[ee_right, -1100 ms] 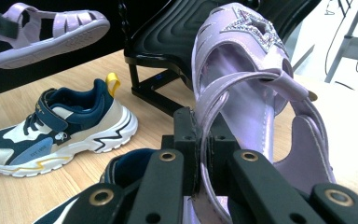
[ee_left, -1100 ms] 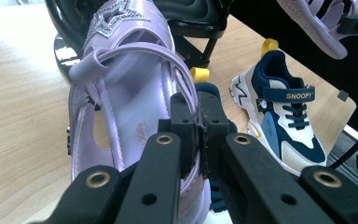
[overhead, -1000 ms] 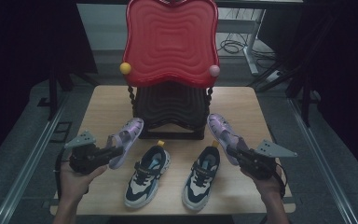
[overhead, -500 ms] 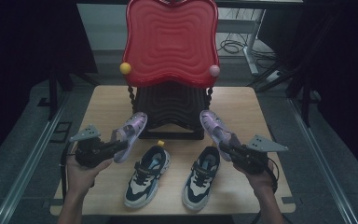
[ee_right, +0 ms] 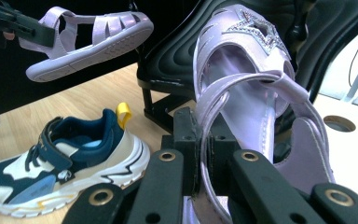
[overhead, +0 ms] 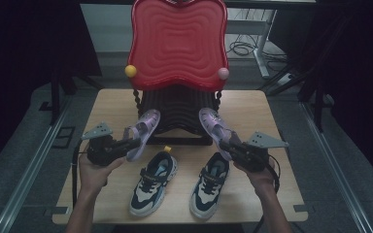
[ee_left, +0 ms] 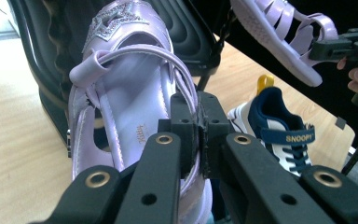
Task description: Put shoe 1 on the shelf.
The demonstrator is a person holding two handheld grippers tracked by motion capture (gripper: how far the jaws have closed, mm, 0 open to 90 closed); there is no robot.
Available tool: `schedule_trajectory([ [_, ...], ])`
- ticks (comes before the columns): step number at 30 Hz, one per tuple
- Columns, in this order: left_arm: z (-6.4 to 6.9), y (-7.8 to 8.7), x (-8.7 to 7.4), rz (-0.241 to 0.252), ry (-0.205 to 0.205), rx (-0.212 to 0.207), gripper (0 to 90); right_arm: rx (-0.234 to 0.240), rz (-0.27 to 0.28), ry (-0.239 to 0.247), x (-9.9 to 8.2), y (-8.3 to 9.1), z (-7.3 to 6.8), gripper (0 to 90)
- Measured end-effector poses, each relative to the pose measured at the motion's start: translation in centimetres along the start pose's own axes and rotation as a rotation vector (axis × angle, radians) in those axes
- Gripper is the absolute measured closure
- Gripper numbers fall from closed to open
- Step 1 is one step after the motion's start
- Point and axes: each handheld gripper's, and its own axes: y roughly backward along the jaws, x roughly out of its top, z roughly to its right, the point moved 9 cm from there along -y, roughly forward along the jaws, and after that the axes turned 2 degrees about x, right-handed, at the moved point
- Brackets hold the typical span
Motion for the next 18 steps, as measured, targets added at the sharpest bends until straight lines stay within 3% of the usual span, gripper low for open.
schedule_trajectory([
  [9, -0.1, -1.7, 1.7, 0.032, -0.011, 0.011, 86.9, 0.023, 0.007, -0.005, 1.1, -2.2, -0.2, 85.5],
  [18, -0.1, -3.7, 2.2, 0.035, -0.015, 0.003, 86.9, 0.028, 0.010, -0.023, 1.4, -3.8, -0.2, 85.4],
])
